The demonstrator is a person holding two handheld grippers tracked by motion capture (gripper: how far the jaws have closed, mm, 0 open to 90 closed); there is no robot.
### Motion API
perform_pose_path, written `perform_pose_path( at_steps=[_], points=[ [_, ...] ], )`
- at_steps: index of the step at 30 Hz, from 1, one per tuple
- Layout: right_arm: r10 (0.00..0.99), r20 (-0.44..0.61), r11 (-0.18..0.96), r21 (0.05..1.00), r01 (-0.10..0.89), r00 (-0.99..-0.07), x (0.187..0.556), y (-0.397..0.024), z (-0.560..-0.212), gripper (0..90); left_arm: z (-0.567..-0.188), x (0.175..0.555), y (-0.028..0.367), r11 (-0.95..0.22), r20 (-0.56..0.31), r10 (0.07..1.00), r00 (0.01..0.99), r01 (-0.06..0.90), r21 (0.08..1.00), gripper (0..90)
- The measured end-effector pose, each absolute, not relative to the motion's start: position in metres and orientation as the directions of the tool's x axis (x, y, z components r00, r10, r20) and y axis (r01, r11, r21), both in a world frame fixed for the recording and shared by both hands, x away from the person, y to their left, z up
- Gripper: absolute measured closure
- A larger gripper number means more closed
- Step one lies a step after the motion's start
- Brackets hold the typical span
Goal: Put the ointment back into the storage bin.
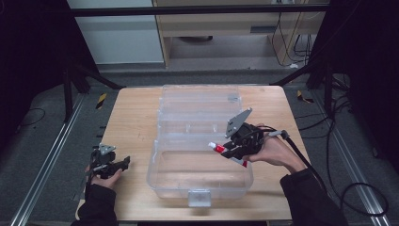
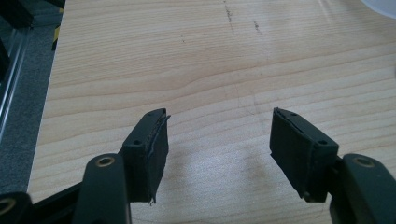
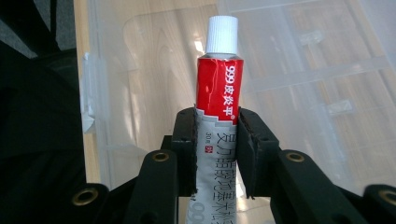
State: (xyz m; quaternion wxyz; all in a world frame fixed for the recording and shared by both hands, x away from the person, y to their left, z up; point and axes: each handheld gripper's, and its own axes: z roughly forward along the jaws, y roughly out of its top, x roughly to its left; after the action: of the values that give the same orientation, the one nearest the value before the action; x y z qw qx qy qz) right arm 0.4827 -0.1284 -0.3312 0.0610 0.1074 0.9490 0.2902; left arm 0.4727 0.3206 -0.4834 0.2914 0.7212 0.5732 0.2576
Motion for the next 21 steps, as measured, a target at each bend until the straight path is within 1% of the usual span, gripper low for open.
perform_pose_path(
  at_steps=[3,9,21],
  points=[
    [0.225,-0.066,0.819,0.553,0.152,-0.972,0.482,-0.126,-0.336,70.0,-0.483,0.473,0.320,-0.173,0.037,0.977,0.210,0.676,0.717,37.1],
    [0.199,-0.053,0.840,0.524,0.142,-0.979,0.481,-0.118,-0.344,70.0,-0.483,0.473,0.321,-0.173,0.038,0.977,0.210,0.676,0.716,37.1],
    [0.150,-0.055,0.890,0.443,0.111,-0.987,0.480,-0.110,-0.372,70.0,-0.483,0.472,0.321,-0.172,0.036,0.977,0.210,0.675,0.718,37.2]
  ],
)
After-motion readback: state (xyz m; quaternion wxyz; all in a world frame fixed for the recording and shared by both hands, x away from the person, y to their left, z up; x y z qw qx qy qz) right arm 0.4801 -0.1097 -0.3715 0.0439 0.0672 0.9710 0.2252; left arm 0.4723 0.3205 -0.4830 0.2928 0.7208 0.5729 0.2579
